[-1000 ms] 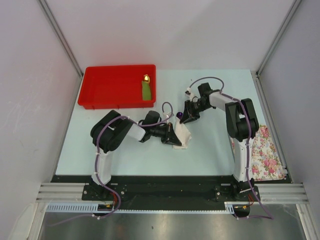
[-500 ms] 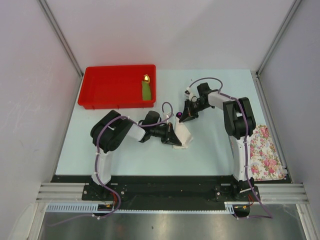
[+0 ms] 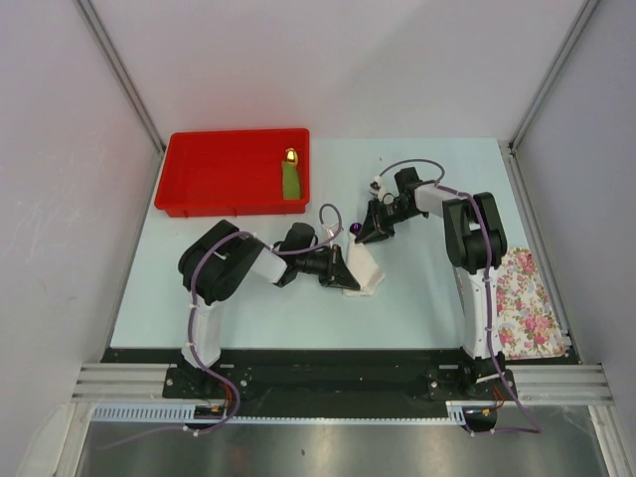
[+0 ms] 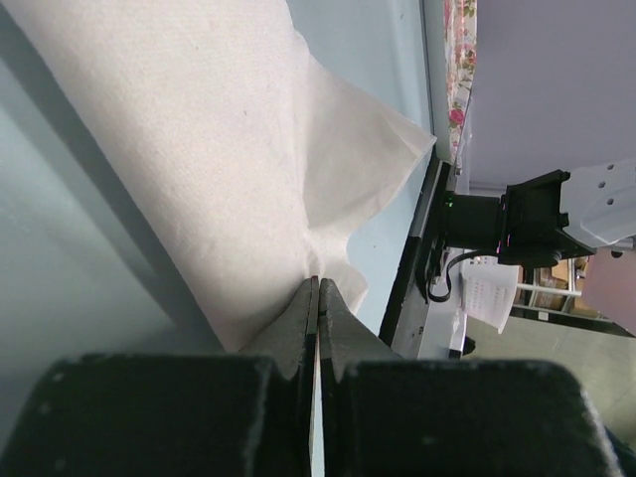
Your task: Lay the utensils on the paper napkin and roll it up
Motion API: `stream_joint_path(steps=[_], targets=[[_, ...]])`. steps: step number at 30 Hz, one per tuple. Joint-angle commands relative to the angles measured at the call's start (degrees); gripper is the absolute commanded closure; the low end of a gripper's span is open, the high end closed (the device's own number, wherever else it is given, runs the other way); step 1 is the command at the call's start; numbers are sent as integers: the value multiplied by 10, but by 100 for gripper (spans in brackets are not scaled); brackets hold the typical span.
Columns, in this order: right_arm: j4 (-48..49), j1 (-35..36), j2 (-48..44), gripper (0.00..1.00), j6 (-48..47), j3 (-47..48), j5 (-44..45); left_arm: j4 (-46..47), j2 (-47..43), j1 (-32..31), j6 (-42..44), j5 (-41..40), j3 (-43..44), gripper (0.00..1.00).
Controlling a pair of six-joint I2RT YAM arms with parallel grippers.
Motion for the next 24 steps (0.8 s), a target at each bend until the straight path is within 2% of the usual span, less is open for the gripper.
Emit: stream_joint_path(steps=[1,2,5,10,16,24], targets=[[-34,-1,-23,71,-26,16,29,-57,0,2,25,-14,-30,100],[-37,-4,-31,58,-26,15,31,-57,1,3,25,-14,-30,100],[-57,-9,-62,49,-37,6,47,-53,5,3,23,-13,-27,100],[-83,1,-85,48,-64,-25,98,-50,6,3,23,-12,-27,100],[-83,26,-62,50,-62,-46,119,-48,5,3,23,-12,-29,100],[-50,31,-11,61,-45,-70,106,-39,4,3,21,-10,-28,100]])
